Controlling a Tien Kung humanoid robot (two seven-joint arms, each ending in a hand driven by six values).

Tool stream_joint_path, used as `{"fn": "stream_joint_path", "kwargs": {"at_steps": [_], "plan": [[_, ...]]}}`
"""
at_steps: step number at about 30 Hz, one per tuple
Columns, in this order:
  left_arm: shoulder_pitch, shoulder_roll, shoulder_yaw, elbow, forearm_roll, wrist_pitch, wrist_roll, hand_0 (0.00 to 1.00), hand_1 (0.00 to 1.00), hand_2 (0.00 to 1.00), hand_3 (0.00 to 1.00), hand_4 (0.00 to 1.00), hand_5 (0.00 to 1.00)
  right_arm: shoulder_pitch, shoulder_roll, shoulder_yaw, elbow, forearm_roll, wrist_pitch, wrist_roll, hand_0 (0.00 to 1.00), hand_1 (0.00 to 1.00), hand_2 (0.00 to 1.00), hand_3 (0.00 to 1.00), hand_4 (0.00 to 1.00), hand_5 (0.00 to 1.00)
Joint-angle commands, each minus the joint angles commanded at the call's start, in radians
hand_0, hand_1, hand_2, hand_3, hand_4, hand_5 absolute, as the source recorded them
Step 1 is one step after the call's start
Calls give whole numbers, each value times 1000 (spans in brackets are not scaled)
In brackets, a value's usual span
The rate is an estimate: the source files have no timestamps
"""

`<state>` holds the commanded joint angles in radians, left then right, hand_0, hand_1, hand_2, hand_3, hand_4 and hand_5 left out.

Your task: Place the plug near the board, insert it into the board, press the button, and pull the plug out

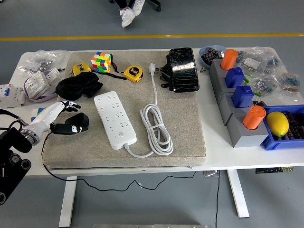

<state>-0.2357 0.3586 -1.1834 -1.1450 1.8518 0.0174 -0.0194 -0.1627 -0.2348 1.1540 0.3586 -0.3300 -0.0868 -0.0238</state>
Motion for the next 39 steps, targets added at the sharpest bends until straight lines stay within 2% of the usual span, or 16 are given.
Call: {"fn": "stream_joint_path", "kwargs": {"at_steps": [1,6,7,12,13,18,19,24,25,30,31,36,37,39], "plan": [[0,-1,-1,2,4,0,1,716,646,641,629,998,252,0,0,0,-1,0,0,0,568,662,671,547,922,472],[-1,-8,-5,17,12,3,1,716,646,641,629,998,252,-1,0,1,-3,-3,0,-2,568,662,671,547,922,472],[-1,-9,-5,19,13,4,0,690,626,597,586,998,172,-1,0,0,-2,-2,0,-1,568,662,671,548,923,472],[-7,-15,1,29,20,11,0,690,626,597,586,998,172,-1,-1,-1,-1,-2,0,-1,568,662,671,548,923,472],[-8,-16,2,31,17,12,0,613,585,568,576,987,151,-1,-1,0,0,-3,-1,-1,569,662,671,548,922,471],[-15,-19,4,37,7,15,-2,613,585,568,576,987,151,0,-1,-1,0,-3,-1,-1,569,662,671,548,922,471],[-16,-20,4,37,4,14,-2,515,512,545,555,943,132,0,0,-1,0,-3,-1,-1,568,662,671,547,922,471],[-22,-26,5,43,-22,12,-8,515,512,545,555,943,132,0,0,-1,-1,-2,-1,-1,568,662,671,547,922,471],[-23,-27,6,44,-25,11,-10,434,452,528,542,869,111,0,0,-1,0,-2,-1,-1,566,662,671,548,922,471],[-27,-31,7,47,-44,14,-20,434,452,528,542,869,111,1,0,-1,0,-3,0,-1,566,662,671,548,922,471],[-28,-31,7,47,-45,14,-20,378,420,508,530,833,91,1,0,-2,0,-2,0,-1,566,662,671,548,922,470],[-33,-32,12,50,-43,19,-21,378,420,508,530,833,91,2,-1,-6,0,-2,0,-1,566,662,671,548,922,470],[-34,-32,12,50,-42,20,-19,345,396,478,540,807,15,3,-2,-5,0,-2,0,-1,566,662,671,547,922,470],[-35,-30,14,49,-38,21,-18,345,396,478,540,807,15,4,-1,-4,0,-2,0,-1,566,662,671,547,922,470]]}}
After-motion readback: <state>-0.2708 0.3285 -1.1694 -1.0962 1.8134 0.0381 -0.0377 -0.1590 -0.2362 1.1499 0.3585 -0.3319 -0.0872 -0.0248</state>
